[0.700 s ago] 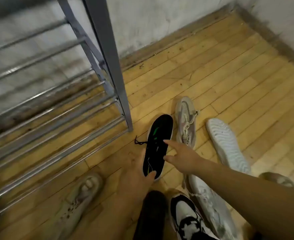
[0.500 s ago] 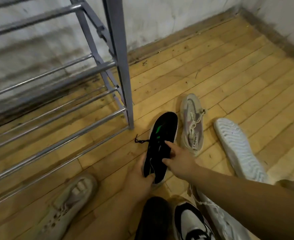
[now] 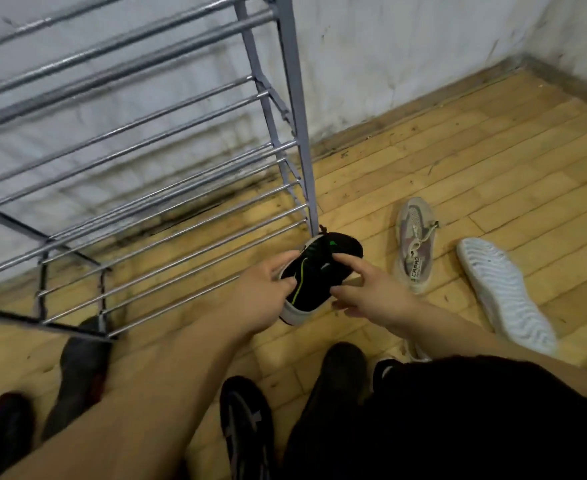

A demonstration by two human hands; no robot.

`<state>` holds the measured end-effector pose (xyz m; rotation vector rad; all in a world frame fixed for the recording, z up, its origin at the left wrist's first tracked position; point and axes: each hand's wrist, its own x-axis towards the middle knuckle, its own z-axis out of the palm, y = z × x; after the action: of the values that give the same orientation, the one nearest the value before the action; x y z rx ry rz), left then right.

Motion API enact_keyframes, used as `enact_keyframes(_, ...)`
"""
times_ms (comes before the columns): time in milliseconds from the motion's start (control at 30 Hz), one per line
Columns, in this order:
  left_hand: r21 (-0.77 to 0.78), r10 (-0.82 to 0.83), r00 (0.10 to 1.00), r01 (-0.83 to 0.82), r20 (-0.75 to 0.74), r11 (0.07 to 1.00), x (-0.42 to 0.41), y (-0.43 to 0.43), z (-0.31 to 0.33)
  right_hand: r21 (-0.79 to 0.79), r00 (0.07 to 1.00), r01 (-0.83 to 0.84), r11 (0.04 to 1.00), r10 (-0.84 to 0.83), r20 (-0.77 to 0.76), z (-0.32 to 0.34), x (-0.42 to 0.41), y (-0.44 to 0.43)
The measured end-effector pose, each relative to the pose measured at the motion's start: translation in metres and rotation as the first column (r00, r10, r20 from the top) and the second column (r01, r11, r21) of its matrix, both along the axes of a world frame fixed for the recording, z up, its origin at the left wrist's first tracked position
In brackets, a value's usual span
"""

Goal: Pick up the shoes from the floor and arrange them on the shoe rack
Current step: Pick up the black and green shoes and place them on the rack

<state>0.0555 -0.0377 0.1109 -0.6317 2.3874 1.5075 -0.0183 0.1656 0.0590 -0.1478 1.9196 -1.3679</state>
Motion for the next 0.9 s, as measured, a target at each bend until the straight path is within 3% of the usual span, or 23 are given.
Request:
enact_keyframes(200,0.022,0.226,0.973,-0.228,0.051,0.973,0.085,-0.019,-0.003,0.17,0.962,-0.222,0.96,0.244,-0.123,0.0,0.018,0.002)
enact_keyframes(367,0.126,0.5,0.855,-0.516,0.136,0.847,0.137,-0.015,-0.049,0.445,0.854,-0.47,0.762,0.52,0.011,-0.056,0.033,0.004)
enact_keyframes(500,0.136,0.558,0.818,-0.574,0.138,0.807,0.154,-0.016,-0.077,0.527,0.799,-0.533,0.663,0.598,0.055,-0.091,0.045,0.001)
enact_keyframes(600,0.183,0.568,0.808,-0.589,0.155,0.787,0.154,-0.016,-0.095,0.564,0.839,-0.471,0.679,0.542,0.047,-0.107,0.042,0.002)
enact_keyframes(667,0.235,0.587,0.796,-0.604,0.147,0.761,0.149,-0.015,-0.103,0.542,0.909,-0.364,0.757,0.415,0.032,-0.102,0.03,0.004)
enact_keyframes(733,0.282,0.613,0.777,-0.626,0.143,0.727,0.139,-0.015,-0.109,0.489,0.977,-0.135,0.862,0.199,-0.08,-0.081,0.007,0.007)
enact_keyframes(833,0.289,0.639,0.753,-0.655,0.16,0.699,0.123,-0.015,-0.114,0.323,0.973,0.176,0.93,-0.115,-0.198,-0.039,-0.031,0.013)
enact_keyframes(900,0.3,0.654,0.737,-0.67,0.168,0.678,0.116,-0.013,-0.114,0.293,0.978,0.147,0.945,-0.095,-0.185,-0.027,-0.041,0.011)
